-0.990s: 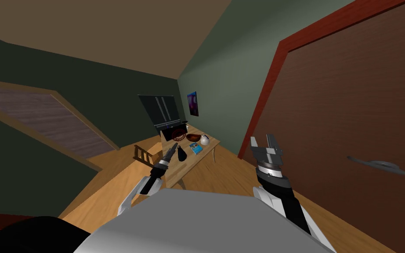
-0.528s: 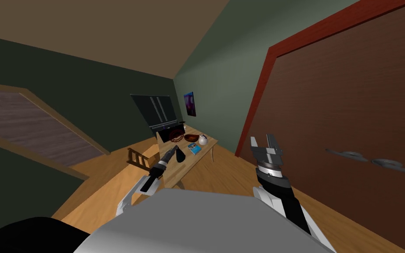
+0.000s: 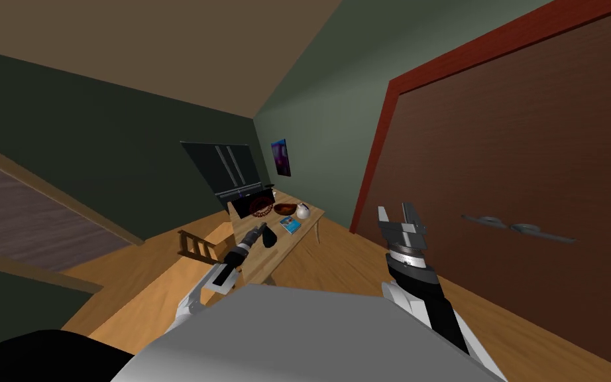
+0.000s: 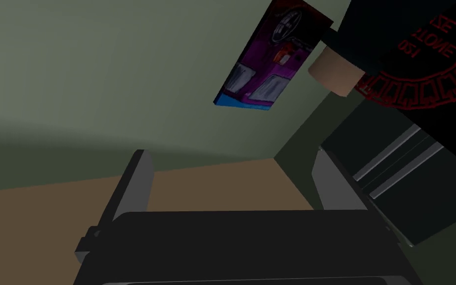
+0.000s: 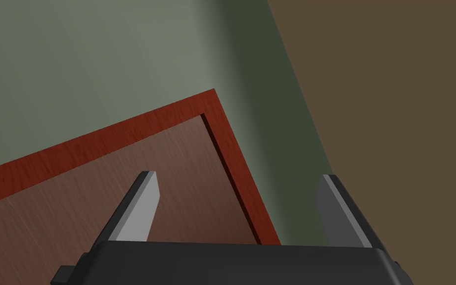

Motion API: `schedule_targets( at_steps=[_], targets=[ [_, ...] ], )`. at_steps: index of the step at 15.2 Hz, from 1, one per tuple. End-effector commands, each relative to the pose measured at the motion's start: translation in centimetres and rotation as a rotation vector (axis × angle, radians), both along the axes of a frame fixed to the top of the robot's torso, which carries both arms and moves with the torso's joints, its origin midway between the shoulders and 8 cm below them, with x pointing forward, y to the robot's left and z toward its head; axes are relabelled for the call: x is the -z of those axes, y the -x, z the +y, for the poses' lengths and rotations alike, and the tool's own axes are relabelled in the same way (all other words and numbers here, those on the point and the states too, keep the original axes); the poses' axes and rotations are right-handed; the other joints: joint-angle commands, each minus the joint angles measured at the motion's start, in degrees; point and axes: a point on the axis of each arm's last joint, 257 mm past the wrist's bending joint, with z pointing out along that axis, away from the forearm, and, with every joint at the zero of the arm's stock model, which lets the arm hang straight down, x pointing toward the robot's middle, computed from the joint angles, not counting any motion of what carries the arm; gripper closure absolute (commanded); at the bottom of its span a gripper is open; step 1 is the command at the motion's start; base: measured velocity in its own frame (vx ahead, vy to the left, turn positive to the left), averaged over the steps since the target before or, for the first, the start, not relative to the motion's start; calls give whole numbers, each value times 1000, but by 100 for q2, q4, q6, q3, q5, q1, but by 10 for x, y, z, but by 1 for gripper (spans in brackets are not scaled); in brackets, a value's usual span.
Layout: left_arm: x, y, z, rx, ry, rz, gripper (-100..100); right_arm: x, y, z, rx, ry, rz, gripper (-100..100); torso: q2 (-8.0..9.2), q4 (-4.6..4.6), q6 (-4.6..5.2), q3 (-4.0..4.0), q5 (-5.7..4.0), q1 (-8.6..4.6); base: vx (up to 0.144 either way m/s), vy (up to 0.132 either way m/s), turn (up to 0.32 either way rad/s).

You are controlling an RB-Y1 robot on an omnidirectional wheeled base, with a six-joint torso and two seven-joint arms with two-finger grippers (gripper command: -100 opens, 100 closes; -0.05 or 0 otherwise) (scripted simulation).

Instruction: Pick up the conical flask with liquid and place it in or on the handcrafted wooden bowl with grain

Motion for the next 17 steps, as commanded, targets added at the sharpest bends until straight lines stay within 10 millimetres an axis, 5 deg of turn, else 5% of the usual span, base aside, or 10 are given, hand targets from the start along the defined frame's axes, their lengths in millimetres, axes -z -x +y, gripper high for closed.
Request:
schedule_targets(
  at_steps=[1,17],
  targets=[
    [8,0,7,-10,-28,16,-100,0,0,0,0,0,0,0,0,0,0,0,0,0,-13,21,-98],
    [88,1,76,-102,-288,193,-100,0,0,0,0,0,0,0,-1,0,-2,-1,0,-1,-17,25,-122]
  ],
)
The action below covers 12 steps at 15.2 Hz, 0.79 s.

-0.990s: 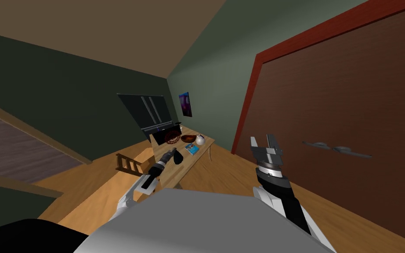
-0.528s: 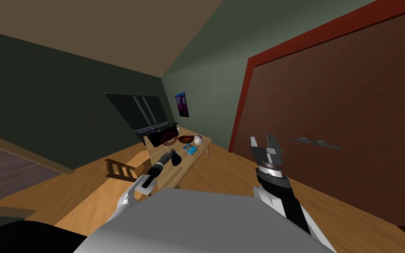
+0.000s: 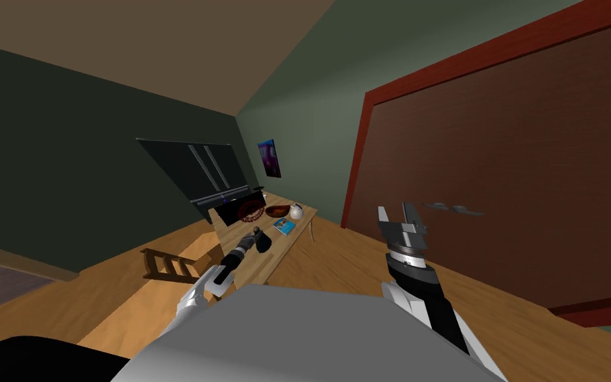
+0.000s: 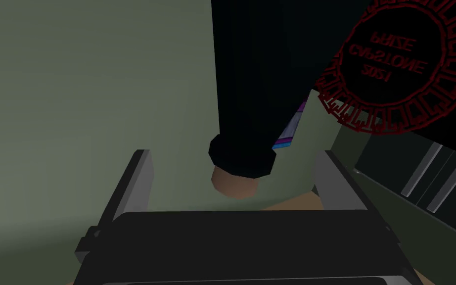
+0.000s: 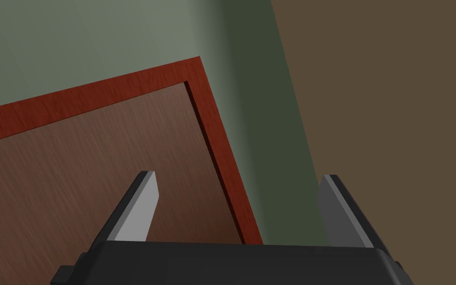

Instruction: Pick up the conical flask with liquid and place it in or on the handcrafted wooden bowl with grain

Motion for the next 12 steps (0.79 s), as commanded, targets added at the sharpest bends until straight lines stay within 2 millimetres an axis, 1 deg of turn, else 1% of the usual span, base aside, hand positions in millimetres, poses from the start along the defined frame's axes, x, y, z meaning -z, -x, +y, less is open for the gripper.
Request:
schedule_targets(
  at_steps=[1,2,4,5,6,7,9,10,11,12],
  targets=[
    [6,0,4,-5,-14,12,-100,0,0,0,0,0,0,0,0,0,0,0,0,0,-12,16,-63],
    [14,1,9,-12,-33,29,-100,0,0,0,0,0,0,0,-1,0,-1,0,0,-1,-14,17,-108],
    [19,2,12,-17,-44,40,-100,0,0,0,0,0,0,0,0,0,0,0,0,-1,-15,16,-94],
    [15,2,9,-14,-35,32,-100,0,0,0,0,0,0,0,0,0,-1,0,-1,-2,-8,9,-22],
    [16,-3,22,-45,-39,35,-100,0,0,0,0,0,0,0,-1,0,-2,0,-1,-4,-19,3,-203],
    [16,-4,25,-52,-39,35,-100,0,0,0,0,0,0,0,0,1,4,0,-2,-6,-32,10,-273],
    [15,-7,32,-70,-39,35,-100,0,0,0,0,0,0,0,5,1,2,3,-1,-4,-32,16,-151],
    [16,-5,26,-57,-37,34,-100,0,0,0,0,0,0,0,5,1,1,3,-1,-3,-18,10,-56],
    [16,-5,27,-60,-38,35,100,0,0,0,0,0,0,0,3,1,-2,2,-1,-4,-6,5,1],
    [16,-5,27,-61,-39,35,100,0,0,0,0,0,0,0,1,0,-1,1,-1,-7,-3,6,14]
  ],
)
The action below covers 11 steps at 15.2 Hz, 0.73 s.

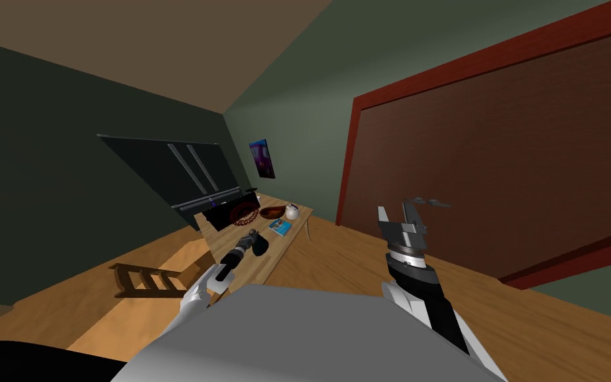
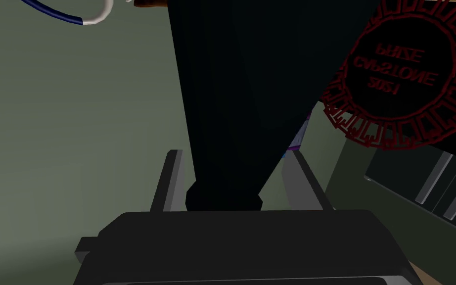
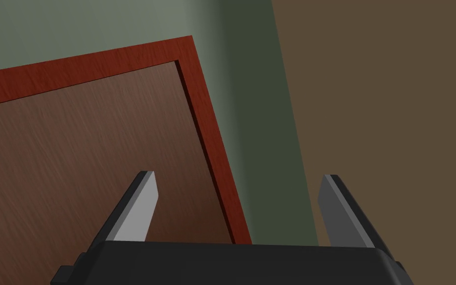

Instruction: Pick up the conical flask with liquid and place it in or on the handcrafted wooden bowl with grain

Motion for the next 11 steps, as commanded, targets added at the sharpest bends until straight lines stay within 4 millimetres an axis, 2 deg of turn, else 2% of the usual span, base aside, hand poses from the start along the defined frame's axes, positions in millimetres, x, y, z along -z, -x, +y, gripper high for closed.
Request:
schedule_targets(
  at_steps=[1,3,6,7,8,9,11],
  targets=[
    [0,0,0,0,0,0,100,0,0,0,0,0,0,0,0,0,0,0,0,0,0,0,0],
    [0,0,-1,1,1,0,100,0,0,0,0,0,0,0,-2,0,-4,-1,-3,1,0,0,0],
    [0,7,-18,48,3,-1,100,0,0,0,0,0,0,0,-3,0,-24,-1,-7,-3,31,-13,255],
    [-1,4,-12,34,0,-1,100,0,0,0,0,0,0,0,-3,-1,-24,-1,-7,-6,22,-13,95],
    [-10,1,0,36,-13,1,100,0,0,0,0,0,0,0,-1,0,-18,-1,-6,-6,26,-32,-105],
    [-10,1,0,36,-13,1,100,0,0,0,0,0,0,0,-6,3,-8,-1,-10,-9,34,-34,-103],
    [-20,-2,12,35,-28,5,100,0,0,0,0,0,0,0,-12,6,-3,-2,-16,-18,39,-45,-96]
  ],
)
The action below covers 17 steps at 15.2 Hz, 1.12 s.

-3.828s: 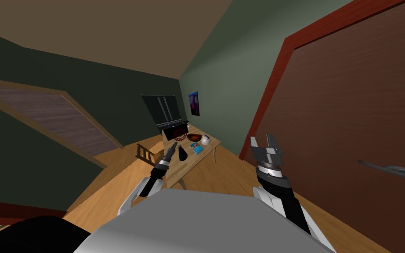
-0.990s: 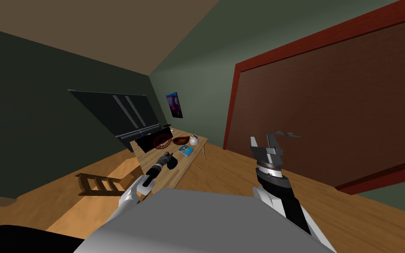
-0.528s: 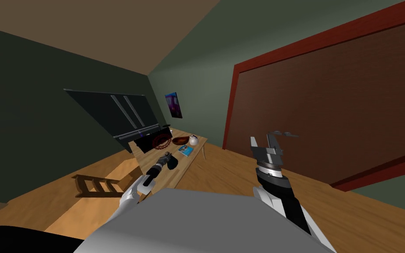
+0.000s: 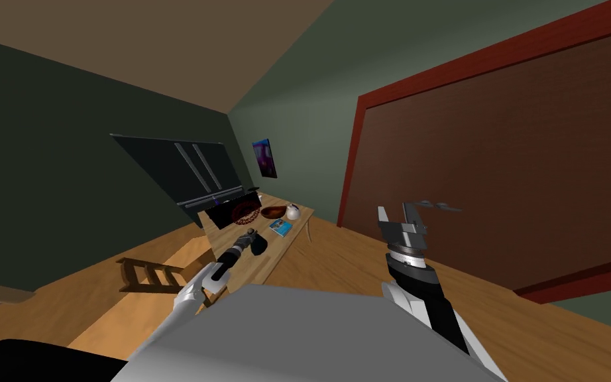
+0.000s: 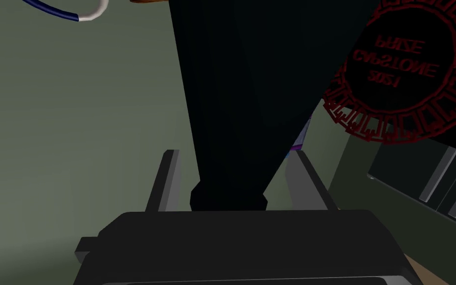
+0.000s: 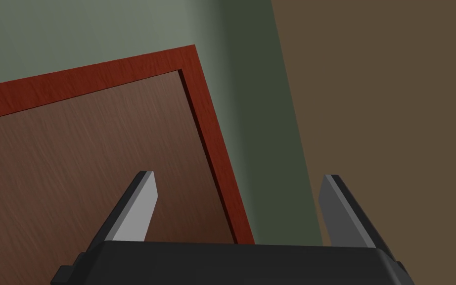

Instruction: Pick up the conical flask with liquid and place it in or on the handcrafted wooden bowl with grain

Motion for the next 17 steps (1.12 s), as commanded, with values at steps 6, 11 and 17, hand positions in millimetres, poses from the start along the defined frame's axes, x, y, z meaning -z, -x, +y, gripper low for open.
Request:
schedule_targets(
  at_steps=[6,11,17],
  targets=[
    [-33,-12,38,-4,-52,6,100,0,0,0,0,0,0,0,4,11,9,8,-20,-30,49,-68,-119],
    [-58,-19,64,-11,-92,13,100,0,0,0,0,0,0,0,14,22,11,18,-38,-48,49,-63,-118],
    [-95,-28,98,-31,-140,20,100,0,0,0,0,0,0,0,31,35,6,33,-56,-66,50,-58,-105]
  ],
)
